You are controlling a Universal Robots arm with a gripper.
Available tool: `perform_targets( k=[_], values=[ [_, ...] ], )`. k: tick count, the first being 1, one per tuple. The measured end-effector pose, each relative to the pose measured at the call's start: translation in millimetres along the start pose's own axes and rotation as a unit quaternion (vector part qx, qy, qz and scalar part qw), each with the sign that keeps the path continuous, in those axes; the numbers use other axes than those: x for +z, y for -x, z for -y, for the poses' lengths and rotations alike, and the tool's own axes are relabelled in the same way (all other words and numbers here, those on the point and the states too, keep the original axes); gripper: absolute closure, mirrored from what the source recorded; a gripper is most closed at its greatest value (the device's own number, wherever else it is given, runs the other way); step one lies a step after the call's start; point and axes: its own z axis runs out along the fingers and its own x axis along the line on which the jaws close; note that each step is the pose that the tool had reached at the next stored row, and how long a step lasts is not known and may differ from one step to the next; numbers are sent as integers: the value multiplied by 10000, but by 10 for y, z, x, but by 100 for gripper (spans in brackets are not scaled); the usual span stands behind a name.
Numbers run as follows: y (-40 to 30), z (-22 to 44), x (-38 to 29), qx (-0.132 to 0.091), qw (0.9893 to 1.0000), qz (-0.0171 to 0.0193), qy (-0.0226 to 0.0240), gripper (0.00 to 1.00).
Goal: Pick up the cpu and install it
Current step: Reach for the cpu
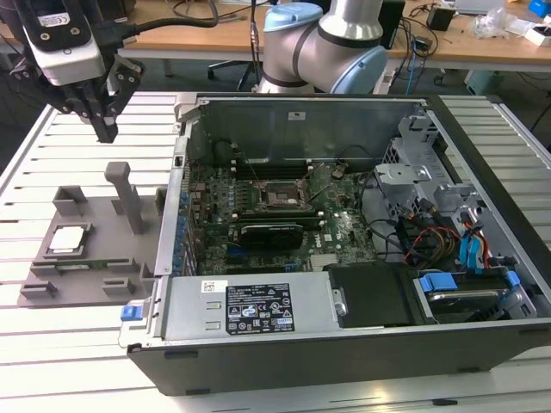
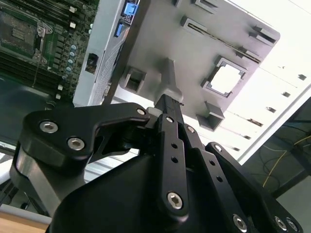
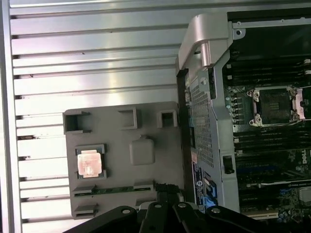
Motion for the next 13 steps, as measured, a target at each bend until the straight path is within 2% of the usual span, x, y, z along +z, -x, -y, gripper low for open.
perform_targets(
  k=[7,13],
  values=[
    [-94,7,-2,0,10000,0,-4,89],
    [-215,16,-6,0,10000,0,-7,89]
  ],
)
